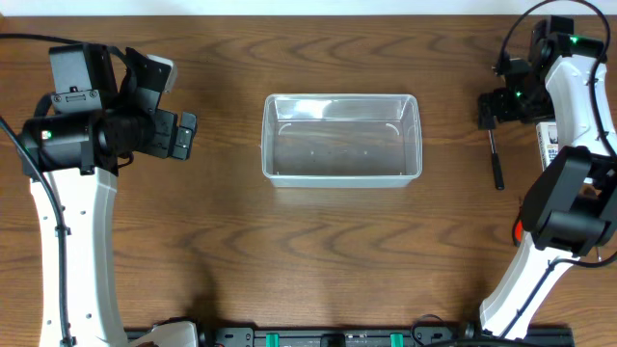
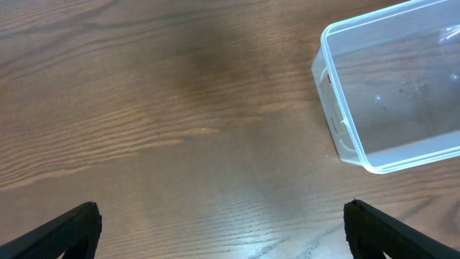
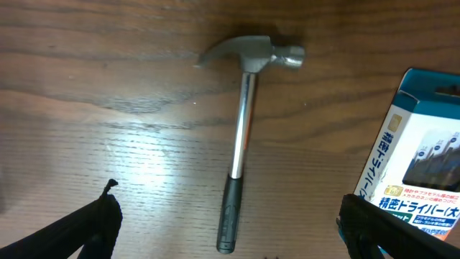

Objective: Pack container

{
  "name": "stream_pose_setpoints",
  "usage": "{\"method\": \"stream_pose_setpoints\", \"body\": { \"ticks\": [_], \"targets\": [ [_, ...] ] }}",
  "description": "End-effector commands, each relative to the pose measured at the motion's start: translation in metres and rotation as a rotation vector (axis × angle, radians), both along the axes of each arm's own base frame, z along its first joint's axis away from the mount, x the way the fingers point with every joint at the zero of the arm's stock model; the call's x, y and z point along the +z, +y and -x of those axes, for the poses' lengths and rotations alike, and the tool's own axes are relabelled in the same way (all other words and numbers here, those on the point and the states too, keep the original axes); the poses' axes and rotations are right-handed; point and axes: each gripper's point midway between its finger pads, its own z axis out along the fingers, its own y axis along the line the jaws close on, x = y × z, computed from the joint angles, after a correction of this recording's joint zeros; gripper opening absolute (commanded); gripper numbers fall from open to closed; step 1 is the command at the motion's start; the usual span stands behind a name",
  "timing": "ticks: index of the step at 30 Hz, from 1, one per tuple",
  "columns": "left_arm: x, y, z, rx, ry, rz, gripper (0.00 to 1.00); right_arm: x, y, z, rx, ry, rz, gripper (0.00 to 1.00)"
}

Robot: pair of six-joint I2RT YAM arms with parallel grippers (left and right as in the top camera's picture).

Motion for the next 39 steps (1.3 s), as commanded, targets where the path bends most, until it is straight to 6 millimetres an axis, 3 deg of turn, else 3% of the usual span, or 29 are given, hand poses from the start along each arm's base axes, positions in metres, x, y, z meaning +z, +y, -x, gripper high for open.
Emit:
{"method": "stream_pose_setpoints", "body": {
  "ticks": [1,16,39],
  "targets": [
    [0.0,0.0,-0.001,0.001,0.0,0.012,0.98,-0.016,-0.008,0.004,-0.03,0.044,0.015,0.98],
    [0.0,0.0,-0.001,0.001,0.0,0.012,0.98,-0.052,-0.009,0.007,-0.075,0.117,0.011,0.99],
    [0.0,0.0,-0.001,0.0,0.0,0.012,0.98,-0.068,-0.011,-0.007,-0.066,0.082,0.006,0.99]
  ]
}}
